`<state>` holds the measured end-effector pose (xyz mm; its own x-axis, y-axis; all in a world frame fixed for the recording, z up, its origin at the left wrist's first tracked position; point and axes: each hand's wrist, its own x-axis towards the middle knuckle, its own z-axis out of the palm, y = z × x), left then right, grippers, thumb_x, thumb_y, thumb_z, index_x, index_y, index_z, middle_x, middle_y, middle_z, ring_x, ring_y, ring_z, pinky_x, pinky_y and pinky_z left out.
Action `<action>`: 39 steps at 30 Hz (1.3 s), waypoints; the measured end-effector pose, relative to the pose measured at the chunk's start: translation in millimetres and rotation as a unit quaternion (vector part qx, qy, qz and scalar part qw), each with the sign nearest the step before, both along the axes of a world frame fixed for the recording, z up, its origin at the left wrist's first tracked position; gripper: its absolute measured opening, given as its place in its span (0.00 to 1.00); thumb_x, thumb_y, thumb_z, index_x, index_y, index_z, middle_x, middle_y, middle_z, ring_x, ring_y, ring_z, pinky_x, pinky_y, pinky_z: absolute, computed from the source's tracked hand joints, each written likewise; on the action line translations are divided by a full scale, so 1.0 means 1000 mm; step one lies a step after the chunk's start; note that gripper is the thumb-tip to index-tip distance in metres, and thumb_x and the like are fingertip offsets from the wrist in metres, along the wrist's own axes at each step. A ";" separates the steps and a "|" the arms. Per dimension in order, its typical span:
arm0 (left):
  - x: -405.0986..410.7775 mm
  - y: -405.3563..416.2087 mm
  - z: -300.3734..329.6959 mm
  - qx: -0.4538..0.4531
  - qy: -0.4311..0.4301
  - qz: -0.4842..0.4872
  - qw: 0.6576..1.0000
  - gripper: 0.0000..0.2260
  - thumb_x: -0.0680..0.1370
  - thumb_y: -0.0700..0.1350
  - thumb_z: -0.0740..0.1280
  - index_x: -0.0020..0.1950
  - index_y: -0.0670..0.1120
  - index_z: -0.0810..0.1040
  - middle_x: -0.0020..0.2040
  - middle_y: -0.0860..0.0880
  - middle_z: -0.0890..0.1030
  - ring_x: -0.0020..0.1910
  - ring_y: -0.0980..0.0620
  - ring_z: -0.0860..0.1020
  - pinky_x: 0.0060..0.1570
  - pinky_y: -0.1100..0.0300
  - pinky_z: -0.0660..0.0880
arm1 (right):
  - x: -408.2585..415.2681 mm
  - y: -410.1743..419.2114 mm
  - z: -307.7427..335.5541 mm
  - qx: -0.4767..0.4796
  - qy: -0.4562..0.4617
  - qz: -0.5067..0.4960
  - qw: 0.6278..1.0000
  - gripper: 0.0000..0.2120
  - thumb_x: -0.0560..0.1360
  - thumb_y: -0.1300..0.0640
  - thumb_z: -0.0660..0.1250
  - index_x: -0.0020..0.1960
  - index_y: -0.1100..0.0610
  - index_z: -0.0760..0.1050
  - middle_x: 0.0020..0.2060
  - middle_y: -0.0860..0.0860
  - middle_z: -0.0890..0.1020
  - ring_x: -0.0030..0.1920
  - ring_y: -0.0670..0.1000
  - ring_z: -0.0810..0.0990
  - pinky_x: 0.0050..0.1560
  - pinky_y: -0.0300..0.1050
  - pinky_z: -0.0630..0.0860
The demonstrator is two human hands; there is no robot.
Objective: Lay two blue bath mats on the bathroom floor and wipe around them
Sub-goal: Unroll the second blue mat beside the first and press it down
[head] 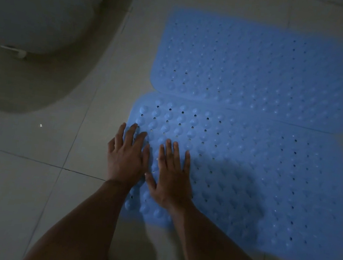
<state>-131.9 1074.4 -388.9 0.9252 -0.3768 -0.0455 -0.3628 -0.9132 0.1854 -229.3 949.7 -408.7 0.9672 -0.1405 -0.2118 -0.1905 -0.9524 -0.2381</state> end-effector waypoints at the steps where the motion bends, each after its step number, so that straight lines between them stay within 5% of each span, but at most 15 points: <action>1: 0.000 -0.001 0.001 0.000 0.002 0.003 1.000 0.20 0.84 0.56 0.55 0.72 0.50 0.75 0.78 0.46 0.69 0.81 0.41 0.59 0.69 0.41 0.67 | 0.001 0.000 0.001 0.004 0.004 0.001 1.000 0.40 0.82 0.33 0.43 0.83 0.59 0.45 0.83 0.57 0.42 0.82 0.56 0.36 0.79 0.67 0.42; 7: 0.003 -0.003 0.011 -0.028 -0.003 0.059 0.998 0.20 0.83 0.55 0.55 0.71 0.49 0.75 0.76 0.46 0.70 0.80 0.39 0.61 0.68 0.38 0.68 | 0.010 -0.006 0.012 0.082 0.030 -0.018 0.996 0.36 0.82 0.36 0.44 0.83 0.55 0.45 0.83 0.52 0.43 0.82 0.50 0.36 0.80 0.61 0.40; 9: 0.000 -0.009 0.015 -0.037 0.002 0.079 0.996 0.21 0.82 0.55 0.55 0.71 0.50 0.75 0.76 0.46 0.70 0.80 0.39 0.61 0.68 0.37 0.68 | 0.016 -0.022 0.027 0.141 -0.007 -0.047 0.989 0.30 0.81 0.42 0.50 0.80 0.52 0.61 0.81 0.51 0.61 0.82 0.50 0.55 0.78 0.59 0.57; 11: -0.006 -0.017 0.015 -0.046 0.006 0.086 0.995 0.22 0.81 0.55 0.55 0.71 0.49 0.75 0.77 0.45 0.70 0.79 0.39 0.61 0.69 0.37 0.67 | 0.031 -0.048 0.044 0.214 -0.028 -0.099 0.971 0.21 0.80 0.47 0.57 0.70 0.49 0.75 0.66 0.53 0.81 0.68 0.55 0.78 0.67 0.56 0.73; 13: -0.015 -0.036 0.013 -0.044 0.005 0.053 0.998 0.23 0.81 0.55 0.54 0.71 0.49 0.75 0.76 0.45 0.70 0.79 0.38 0.61 0.69 0.37 0.67 | 0.043 -0.084 0.061 0.230 -0.043 -0.141 0.962 0.15 0.80 0.49 0.61 0.64 0.48 0.78 0.54 0.53 0.86 0.56 0.58 0.84 0.58 0.52 0.80; 18: -0.058 -0.101 0.006 -0.038 0.007 -0.119 0.992 0.24 0.81 0.55 0.55 0.72 0.49 0.77 0.76 0.43 0.72 0.79 0.37 0.64 0.71 0.37 0.68 | 0.031 -0.170 0.078 0.168 -0.090 -0.209 0.959 0.13 0.78 0.55 0.64 0.61 0.50 0.81 0.55 0.51 0.86 0.58 0.56 0.82 0.58 0.51 0.79; 22: -0.096 -0.148 -0.013 -0.008 0.050 -0.209 0.977 0.30 0.83 0.62 0.53 0.82 0.49 0.63 0.84 0.43 0.55 0.84 0.38 0.47 0.77 0.33 0.54 | 0.006 -0.205 0.067 0.125 -0.114 -0.214 0.962 0.13 0.77 0.55 0.65 0.60 0.50 0.80 0.57 0.50 0.83 0.61 0.57 0.78 0.61 0.56 0.76; 26: -0.108 -0.160 -0.027 0.052 0.043 -0.204 0.977 0.38 0.81 0.70 0.50 0.85 0.49 0.52 0.85 0.42 0.46 0.83 0.37 0.41 0.78 0.31 0.47 | -0.013 -0.221 0.055 0.118 -0.145 -0.204 0.961 0.13 0.75 0.54 0.65 0.58 0.51 0.81 0.57 0.50 0.82 0.61 0.57 0.77 0.60 0.57 0.76; 39: -0.109 -0.164 -0.024 0.064 0.049 -0.203 0.976 0.42 0.79 0.73 0.50 0.85 0.50 0.50 0.85 0.44 0.44 0.83 0.39 0.41 0.78 0.31 0.47 | -0.020 -0.234 0.035 0.119 -0.181 -0.173 0.961 0.12 0.75 0.55 0.65 0.57 0.53 0.81 0.56 0.51 0.82 0.61 0.56 0.78 0.56 0.55 0.77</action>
<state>-241.1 910.5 -413.1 0.6896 -0.6970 -0.1963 -0.6861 -0.7156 0.1306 -248.9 715.3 -374.1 0.8877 -0.4561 0.0636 -0.3497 -0.7576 -0.5512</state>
